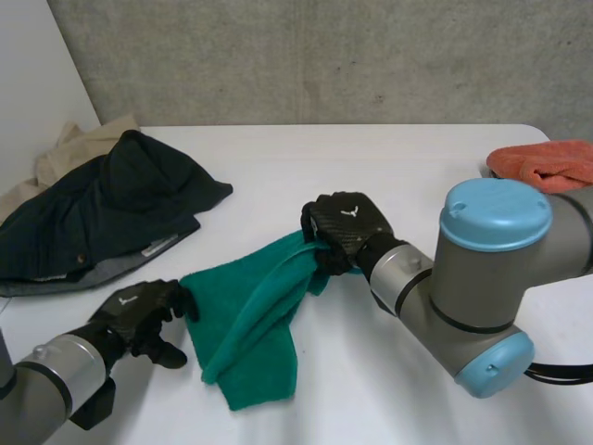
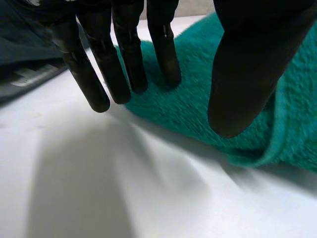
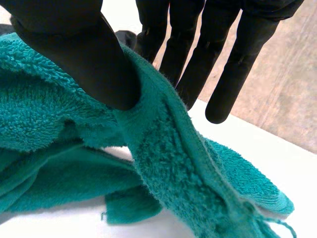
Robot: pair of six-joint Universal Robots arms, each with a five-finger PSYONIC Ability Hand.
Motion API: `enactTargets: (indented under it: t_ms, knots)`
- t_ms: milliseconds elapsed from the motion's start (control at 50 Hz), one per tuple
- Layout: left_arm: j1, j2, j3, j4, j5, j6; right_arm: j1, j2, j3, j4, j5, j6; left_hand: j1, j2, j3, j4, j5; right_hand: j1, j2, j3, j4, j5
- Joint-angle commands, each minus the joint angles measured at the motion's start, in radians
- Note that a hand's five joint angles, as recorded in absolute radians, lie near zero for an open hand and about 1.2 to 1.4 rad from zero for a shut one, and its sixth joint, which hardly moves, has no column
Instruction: Fold the laundry.
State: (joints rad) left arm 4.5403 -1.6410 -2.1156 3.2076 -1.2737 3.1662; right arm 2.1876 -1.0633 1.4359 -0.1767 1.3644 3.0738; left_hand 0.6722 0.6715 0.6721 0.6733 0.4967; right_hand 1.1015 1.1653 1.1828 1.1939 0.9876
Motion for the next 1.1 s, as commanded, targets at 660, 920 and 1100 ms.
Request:
enactTargets:
  t_ms: [660, 920, 1100]
  knots:
    - [-0.196, 0.136, 0.516, 0.112, -0.036, 0.02, -0.31, -0.517, -0.072, 0.299, -0.007, -0.507, 0.724, 0.725, 0.724, 0.723, 0.725, 0.295, 0.231, 0.213, 0.202, 0.234]
    - [-0.201, -0.141, 0.644, 0.086, -0.046, 0.213, -0.332, -0.359, -0.146, 0.442, -0.019, -0.526, 0.724, 0.725, 0.724, 0.723, 0.725, 0.295, 0.231, 0.213, 0.202, 0.234]
    - [-0.21, -0.493, 0.972, 0.104, -0.09, 0.494, -0.319, -0.08, -0.328, 0.289, 0.018, -0.492, 0.724, 0.725, 0.724, 0.723, 0.725, 0.295, 0.231, 0.213, 0.202, 0.234]
